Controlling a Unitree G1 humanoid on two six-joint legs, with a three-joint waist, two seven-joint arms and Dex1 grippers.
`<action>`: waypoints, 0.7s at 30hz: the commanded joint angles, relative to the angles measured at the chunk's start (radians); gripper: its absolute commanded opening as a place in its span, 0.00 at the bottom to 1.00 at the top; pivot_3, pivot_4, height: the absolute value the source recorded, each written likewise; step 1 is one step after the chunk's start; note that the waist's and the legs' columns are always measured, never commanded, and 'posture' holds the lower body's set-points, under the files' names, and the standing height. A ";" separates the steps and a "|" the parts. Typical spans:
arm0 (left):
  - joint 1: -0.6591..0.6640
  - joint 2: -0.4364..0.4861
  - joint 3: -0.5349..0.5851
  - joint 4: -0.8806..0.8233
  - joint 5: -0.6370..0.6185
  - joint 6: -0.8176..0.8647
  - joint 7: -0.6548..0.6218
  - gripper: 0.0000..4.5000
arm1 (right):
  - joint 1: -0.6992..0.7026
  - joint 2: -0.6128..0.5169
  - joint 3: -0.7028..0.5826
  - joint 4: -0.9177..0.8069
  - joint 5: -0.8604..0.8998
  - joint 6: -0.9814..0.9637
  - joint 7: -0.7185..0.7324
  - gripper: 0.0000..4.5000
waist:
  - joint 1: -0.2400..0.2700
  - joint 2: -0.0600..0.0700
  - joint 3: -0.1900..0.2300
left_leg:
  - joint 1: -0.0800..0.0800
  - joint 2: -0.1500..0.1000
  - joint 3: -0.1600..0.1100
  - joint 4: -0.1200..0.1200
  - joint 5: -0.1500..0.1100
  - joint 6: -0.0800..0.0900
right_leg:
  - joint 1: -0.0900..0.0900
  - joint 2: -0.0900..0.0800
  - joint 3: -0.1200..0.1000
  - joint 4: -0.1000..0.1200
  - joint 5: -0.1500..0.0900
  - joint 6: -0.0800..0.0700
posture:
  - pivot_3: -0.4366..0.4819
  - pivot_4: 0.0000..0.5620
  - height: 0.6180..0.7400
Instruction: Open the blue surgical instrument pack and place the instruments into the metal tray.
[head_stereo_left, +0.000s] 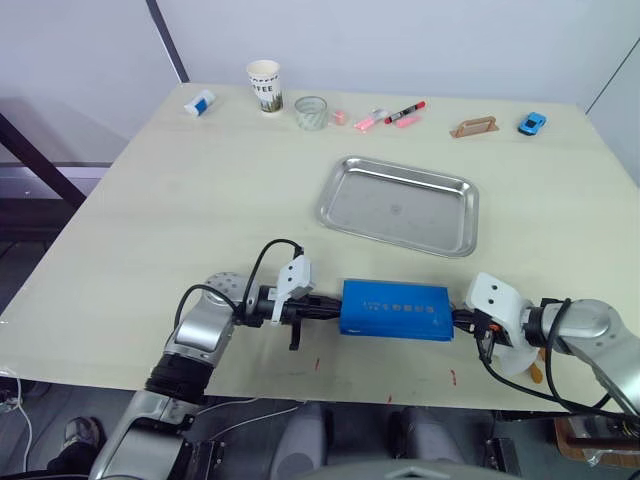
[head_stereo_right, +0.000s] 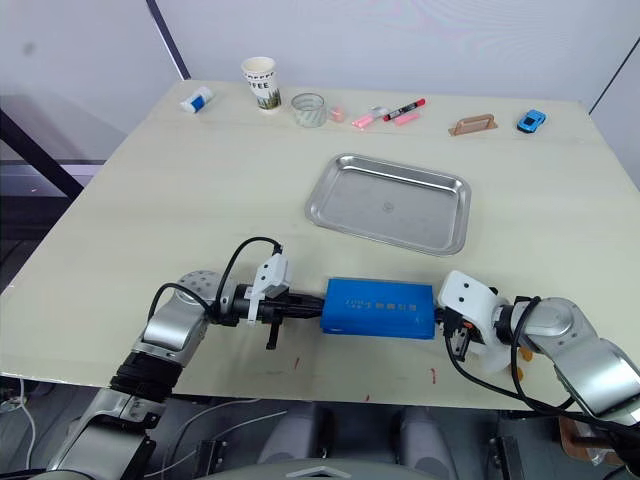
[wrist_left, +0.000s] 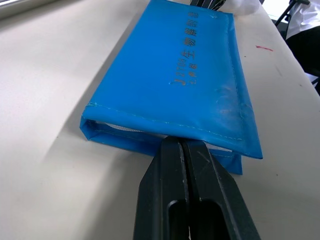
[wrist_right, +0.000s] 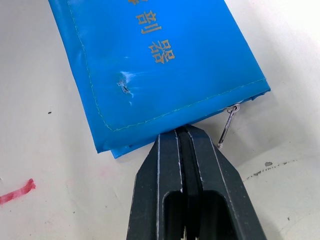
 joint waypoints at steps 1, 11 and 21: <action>-0.009 -0.014 -0.010 0.013 0.000 -0.023 0.017 0.01 | 0.005 0.005 -0.006 -0.012 0.009 0.013 0.006 0.00 | 0.000 0.000 0.000 | 0.000 0.000 0.000 0.000 0.000 0.000 | 0.000 0.000 0.000 0.000 0.000 0.000 | 0.48 0.27 1.00; 0.004 0.009 0.031 0.068 -0.023 -0.083 0.012 0.01 | 0.035 -0.017 -0.095 -0.033 0.057 0.024 0.021 0.00 | -0.001 0.002 0.000 | 0.000 0.000 0.000 0.000 0.000 0.000 | 0.000 0.000 0.000 0.000 0.000 0.000 | 0.48 0.27 1.00; 0.047 0.059 0.111 0.030 -0.111 -0.071 -0.006 0.01 | 0.145 -0.026 -0.306 -0.078 0.183 -0.004 0.087 0.00 | -0.008 0.003 0.000 | 0.001 0.001 0.000 -0.001 0.000 0.000 | 0.000 0.001 0.000 0.000 0.000 0.000 | 0.48 0.27 1.00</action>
